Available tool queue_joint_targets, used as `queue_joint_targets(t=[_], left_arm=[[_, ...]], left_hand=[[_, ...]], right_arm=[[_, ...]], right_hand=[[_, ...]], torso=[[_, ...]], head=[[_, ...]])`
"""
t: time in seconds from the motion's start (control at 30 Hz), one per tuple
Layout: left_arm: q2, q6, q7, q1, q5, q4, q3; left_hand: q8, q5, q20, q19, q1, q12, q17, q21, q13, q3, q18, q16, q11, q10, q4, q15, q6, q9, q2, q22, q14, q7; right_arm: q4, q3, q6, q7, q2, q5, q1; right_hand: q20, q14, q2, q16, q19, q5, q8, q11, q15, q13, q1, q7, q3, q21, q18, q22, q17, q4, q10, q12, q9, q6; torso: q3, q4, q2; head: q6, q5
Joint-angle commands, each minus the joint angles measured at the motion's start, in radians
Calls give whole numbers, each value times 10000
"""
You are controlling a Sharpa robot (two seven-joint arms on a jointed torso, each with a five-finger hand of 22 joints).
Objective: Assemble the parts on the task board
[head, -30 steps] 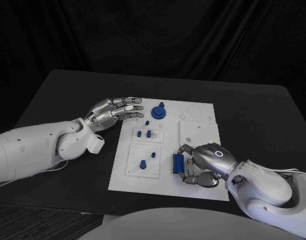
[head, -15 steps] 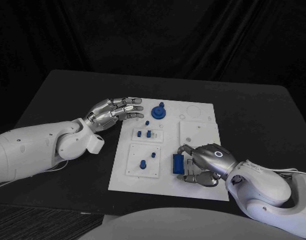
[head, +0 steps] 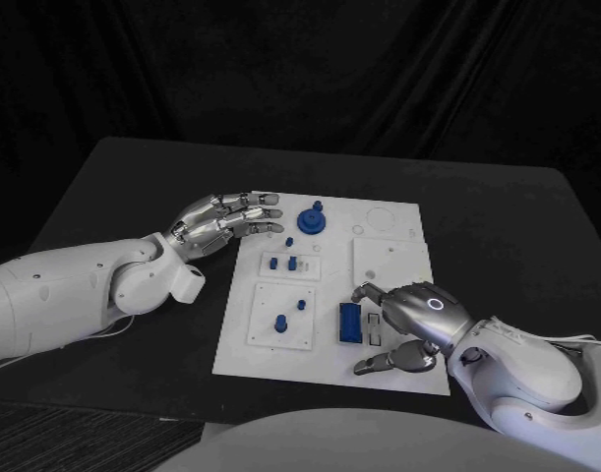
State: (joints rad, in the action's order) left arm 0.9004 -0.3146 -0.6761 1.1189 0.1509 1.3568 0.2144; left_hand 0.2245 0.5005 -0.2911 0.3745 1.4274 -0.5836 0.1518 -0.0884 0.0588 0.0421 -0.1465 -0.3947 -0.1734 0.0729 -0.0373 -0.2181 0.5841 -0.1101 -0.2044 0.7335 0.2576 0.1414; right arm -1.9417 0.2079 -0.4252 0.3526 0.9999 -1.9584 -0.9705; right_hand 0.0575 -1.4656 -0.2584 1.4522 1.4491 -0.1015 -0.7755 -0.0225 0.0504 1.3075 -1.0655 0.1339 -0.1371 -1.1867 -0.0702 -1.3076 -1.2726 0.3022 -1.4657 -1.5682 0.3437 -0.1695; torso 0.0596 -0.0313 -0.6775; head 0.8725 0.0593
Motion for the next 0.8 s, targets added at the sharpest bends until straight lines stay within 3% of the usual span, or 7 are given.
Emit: queue_joint_targets(t=[0.03,0.23,0.37,0.47,0.63,0.73,0.8], left_arm=[[-1,-123,-116,-13,-73,46,-10],[20,-56,-162,-13,-74,90,-10],[41,-3,-237,-13,-74,119,-10],[54,61,-337,-13,-73,168,-10],[66,137,-400,-13,-73,232,-10],[41,152,-429,-12,-73,261,-10],[40,141,-443,-12,-72,276,-10]], left_hand=[[-40,52,10,0,-103,-6,-10,-41,1,46,167,-28,-56,19,8,-53,-21,17,-26,-8,-43,42],[-39,54,11,-2,-115,-33,-4,-41,4,60,170,-51,-62,23,6,-55,-18,17,-28,-10,-30,42],[-31,59,11,1,-125,-80,-2,-43,11,76,172,-63,-69,41,-1,-56,-5,15,-25,-12,-20,40],[-16,69,12,12,-140,-141,5,-51,21,108,175,-99,-81,78,-26,-56,23,11,-6,-13,10,34],[-5,72,13,26,-158,-195,19,-62,29,138,176,-153,-87,117,-47,-61,44,8,11,-14,59,31],[1,75,13,33,-168,-220,22,-67,33,150,176,-168,-90,134,-55,-62,55,7,20,-14,74,33],[1,75,13,34,-169,-223,19,-68,33,151,176,-162,-90,136,-57,-62,56,7,21,-14,71,33]], right_arm=[[-192,-1,-1191,-115,183,-204,15],[-583,-3,-2356,-624,767,603,-406],[-768,-3,-2521,-1035,1203,2116,-1016],[-810,-1,-1874,-1235,1636,3910,-1753],[-769,0,-1008,-1099,1916,4544,-2355],[-700,2,-461,-893,1856,4019,-2553],[-641,2,-270,-820,1736,3855,-2580]], right_hand=[[45,-543,-46,80,36,92,-82,-63,-66,2633,179,-4,-37,-141,-57,-1626,-97,3,-1051,-26,-28,-67],[29,-555,434,108,81,82,-198,-26,-41,2633,609,-53,335,-248,-40,-1653,-153,-8,-1051,-26,-120,-263],[8,-564,1280,130,120,-44,-112,9,-13,2633,676,-89,912,-348,-24,-1677,-194,-42,-1051,-26,-344,-187],[-17,-590,2023,187,181,-567,-121,48,18,2633,277,-147,1269,-522,5,-1720,-313,-117,-1051,-26,-686,-794],[-8,-606,2162,237,234,-1401,21,7,-10,2633,-823,-100,1309,-713,43,-1764,-397,-591,-1051,-26,-1063,-1715],[0,-571,2095,182,192,-1076,-278,21,-4,2633,-1183,-138,1181,-634,22,-1738,-266,-707,-1051,-26,-968,-1896],[-7,-570,2084,177,180,-831,-738,48,14,2633,-1319,-169,1045,-624,21,-1734,-261,-645,-1051,-26,-729,-1927]], torso=[[6,1,-1],[6,-5,-12],[-1,-5,-19],[3,-37,-10],[10,-52,-4],[7,-11,0],[10,3,6]], head=[[1,19],[1,-19],[1,-42],[1,-116],[1,-175],[1,-141],[1,-102]])
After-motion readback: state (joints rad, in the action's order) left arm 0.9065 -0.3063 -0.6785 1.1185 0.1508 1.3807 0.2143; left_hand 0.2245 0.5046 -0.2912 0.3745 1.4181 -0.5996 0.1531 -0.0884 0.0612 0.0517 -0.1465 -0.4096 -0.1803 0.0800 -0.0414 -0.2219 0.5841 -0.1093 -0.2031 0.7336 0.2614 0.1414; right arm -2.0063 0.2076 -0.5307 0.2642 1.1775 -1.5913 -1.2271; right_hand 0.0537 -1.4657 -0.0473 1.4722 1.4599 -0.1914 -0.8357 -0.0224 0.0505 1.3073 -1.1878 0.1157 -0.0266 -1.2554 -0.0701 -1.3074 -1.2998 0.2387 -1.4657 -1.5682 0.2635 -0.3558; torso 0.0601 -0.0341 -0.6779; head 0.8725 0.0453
